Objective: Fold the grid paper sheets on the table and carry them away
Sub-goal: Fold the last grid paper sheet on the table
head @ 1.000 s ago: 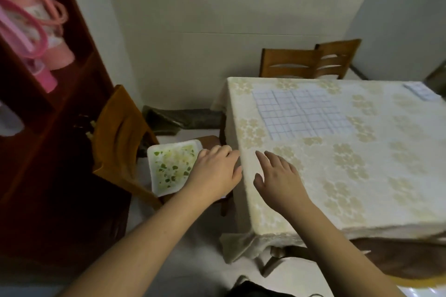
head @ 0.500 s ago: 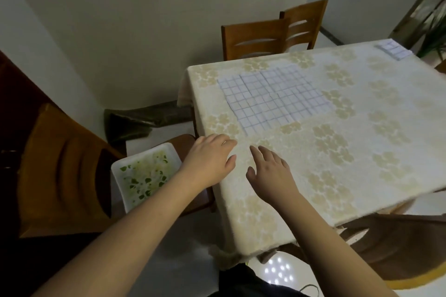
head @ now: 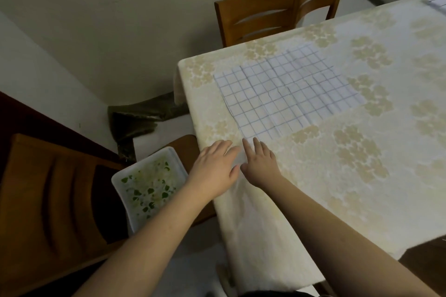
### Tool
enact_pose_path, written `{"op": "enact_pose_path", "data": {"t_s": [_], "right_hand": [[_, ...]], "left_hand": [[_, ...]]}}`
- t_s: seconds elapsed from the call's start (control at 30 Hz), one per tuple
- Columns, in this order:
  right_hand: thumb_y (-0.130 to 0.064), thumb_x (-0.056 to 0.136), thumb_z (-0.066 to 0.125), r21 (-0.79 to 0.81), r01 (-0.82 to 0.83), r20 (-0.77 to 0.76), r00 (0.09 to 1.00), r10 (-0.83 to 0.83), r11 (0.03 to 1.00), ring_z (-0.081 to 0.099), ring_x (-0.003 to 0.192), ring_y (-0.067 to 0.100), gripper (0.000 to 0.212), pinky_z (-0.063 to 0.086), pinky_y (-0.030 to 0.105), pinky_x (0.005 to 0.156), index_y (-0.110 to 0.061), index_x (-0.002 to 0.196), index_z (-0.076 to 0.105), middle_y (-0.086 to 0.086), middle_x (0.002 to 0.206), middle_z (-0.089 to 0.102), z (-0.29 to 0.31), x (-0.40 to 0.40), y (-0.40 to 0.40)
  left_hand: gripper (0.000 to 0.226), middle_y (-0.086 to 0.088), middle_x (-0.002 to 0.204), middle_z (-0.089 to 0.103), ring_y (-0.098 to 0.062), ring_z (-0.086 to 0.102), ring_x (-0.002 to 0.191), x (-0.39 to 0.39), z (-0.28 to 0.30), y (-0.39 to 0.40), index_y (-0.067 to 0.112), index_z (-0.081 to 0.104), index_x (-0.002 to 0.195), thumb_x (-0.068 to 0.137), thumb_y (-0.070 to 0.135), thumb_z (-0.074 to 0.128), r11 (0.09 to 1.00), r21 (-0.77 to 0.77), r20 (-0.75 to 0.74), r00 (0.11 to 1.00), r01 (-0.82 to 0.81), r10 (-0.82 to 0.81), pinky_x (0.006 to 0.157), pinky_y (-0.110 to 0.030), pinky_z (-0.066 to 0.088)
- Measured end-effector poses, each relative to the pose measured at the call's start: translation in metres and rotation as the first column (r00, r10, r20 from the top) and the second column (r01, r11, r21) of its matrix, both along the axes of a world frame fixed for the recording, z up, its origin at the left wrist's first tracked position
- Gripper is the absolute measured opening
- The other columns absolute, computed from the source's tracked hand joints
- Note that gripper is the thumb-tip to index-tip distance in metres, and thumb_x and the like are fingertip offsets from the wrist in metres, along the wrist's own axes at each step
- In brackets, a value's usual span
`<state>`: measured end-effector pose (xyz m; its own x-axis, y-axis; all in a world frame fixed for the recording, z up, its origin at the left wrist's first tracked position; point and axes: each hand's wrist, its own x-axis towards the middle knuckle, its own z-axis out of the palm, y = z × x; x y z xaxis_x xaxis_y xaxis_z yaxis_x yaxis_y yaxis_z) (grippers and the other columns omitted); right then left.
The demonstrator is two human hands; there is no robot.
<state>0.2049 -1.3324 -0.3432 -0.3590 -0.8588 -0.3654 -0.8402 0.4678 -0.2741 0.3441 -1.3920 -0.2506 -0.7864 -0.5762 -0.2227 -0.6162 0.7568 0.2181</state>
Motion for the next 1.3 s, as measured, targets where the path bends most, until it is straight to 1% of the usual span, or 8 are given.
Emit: {"op": "enact_pose_path", "data": {"t_s": [0.17, 0.33, 0.43, 0.63, 0.77, 0.9, 1.17, 1.3], "right_hand": [[-0.030, 0.098, 0.027, 0.132, 0.039, 0.026, 0.999, -0.043, 0.990, -0.012, 0.150, 0.032, 0.064, -0.004, 0.049, 0.120, -0.025, 0.156, 0.000, 0.015, 0.163, -0.012, -0.038, -0.005, -0.012], [-0.028, 0.101, 0.018, 0.150, 0.093, -0.024, 0.996, -0.091, 0.984, -0.013, 0.151, 0.023, 0.061, -0.007, 0.047, 0.120, -0.016, 0.157, -0.004, 0.004, 0.164, -0.013, -0.050, -0.002, -0.010], [-0.026, 0.101, 0.019, 0.146, 0.141, -0.013, 0.990, -0.140, 0.979, -0.010, 0.151, 0.019, 0.060, -0.007, 0.046, 0.121, -0.014, 0.157, 0.001, 0.000, 0.165, -0.005, -0.044, -0.001, -0.006], [-0.013, 0.099, 0.026, 0.014, 0.227, -0.083, 0.971, -0.225, 0.974, 0.008, 0.151, 0.020, 0.057, 0.005, 0.042, 0.121, -0.012, 0.156, 0.019, 0.001, 0.163, 0.017, -0.027, 0.027, 0.034], [-0.013, 0.100, 0.033, -0.078, 0.317, -0.115, 0.939, -0.324, 0.945, 0.015, 0.150, 0.019, 0.055, 0.010, 0.039, 0.120, -0.015, 0.154, 0.025, 0.001, 0.162, 0.024, -0.022, 0.052, 0.069], [-0.015, 0.100, 0.039, -0.167, 0.369, -0.109, 0.915, -0.389, 0.914, 0.022, 0.148, 0.020, 0.053, 0.014, 0.037, 0.119, -0.016, 0.153, 0.030, 0.000, 0.159, 0.030, -0.011, 0.083, 0.099], [-0.017, 0.094, 0.059, -0.366, 0.402, -0.048, 0.893, -0.448, 0.839, 0.043, 0.136, 0.023, 0.054, 0.030, 0.037, 0.111, -0.016, 0.146, 0.043, 0.002, 0.149, 0.045, 0.010, 0.117, 0.150], [-0.019, 0.095, 0.059, -0.469, 0.472, 0.027, 0.853, -0.522, 0.747, 0.047, 0.132, 0.019, 0.047, 0.031, 0.033, 0.108, -0.018, 0.141, 0.050, -0.001, 0.143, 0.052, 0.021, 0.127, 0.173]], "left_hand": [[0.054, 0.001, 0.160, 0.022, -0.016, 0.015, 0.147, 0.006, -0.018, -0.013, 0.025, 0.027, 0.151, 0.101, 0.039, 0.038, 0.999, 0.036, 0.011, 1.000, 0.015, -0.015, 0.118, -0.036, 0.016], [0.054, -0.001, 0.159, 0.025, -0.017, 0.019, 0.147, 0.014, -0.032, -0.031, 0.024, 0.029, 0.151, 0.100, 0.038, 0.039, 0.996, 0.059, -0.011, 0.997, 0.074, -0.073, 0.117, -0.038, 0.020], [0.054, -0.001, 0.158, 0.026, -0.018, 0.019, 0.146, 0.021, -0.037, -0.041, 0.023, 0.031, 0.150, 0.100, 0.038, 0.040, 0.987, 0.072, -0.031, 0.989, 0.144, -0.142, 0.117, -0.039, 0.022], [0.059, 0.000, 0.159, 0.023, -0.016, 0.016, 0.147, 0.050, -0.040, -0.047, 0.023, 0.019, 0.153, 0.100, 0.037, 0.039, 0.953, 0.116, -0.056, 0.960, 0.280, -0.275, 0.119, -0.038, 0.018], [0.069, -0.002, 0.161, 0.017, -0.018, 0.012, 0.149, 0.065, -0.048, -0.040, 0.024, 0.002, 0.155, 0.099, 0.036, 0.040, 0.926, 0.124, -0.049, 0.934, 0.357, -0.354, 0.121, -0.040, 0.016], [0.073, -0.002, 0.163, 0.011, -0.019, 0.006, 0.150, 0.073, -0.054, -0.025, 0.023, -0.005, 0.155, 0.099, 0.035, 0.040, 0.888, 0.091, -0.040, 0.893, 0.451, -0.449, 0.122, -0.039, 0.012], [0.084, -0.004, 0.164, -0.005, -0.020, -0.006, 0.151, 0.058, -0.049, 0.000, 0.027, -0.013, 0.154, 0.095, 0.030, 0.047, 0.873, -0.024, -0.099, 0.868, 0.488, -0.487, 0.120, -0.042, 0.006], [0.090, -0.004, 0.164, -0.006, -0.021, -0.008, 0.151, 0.048, -0.047, 0.007, 0.027, -0.012, 0.154, 0.092, 0.027, 0.054, 0.879, -0.095, -0.100, 0.875, 0.466, -0.475, 0.120, -0.041, 0.007]]}}
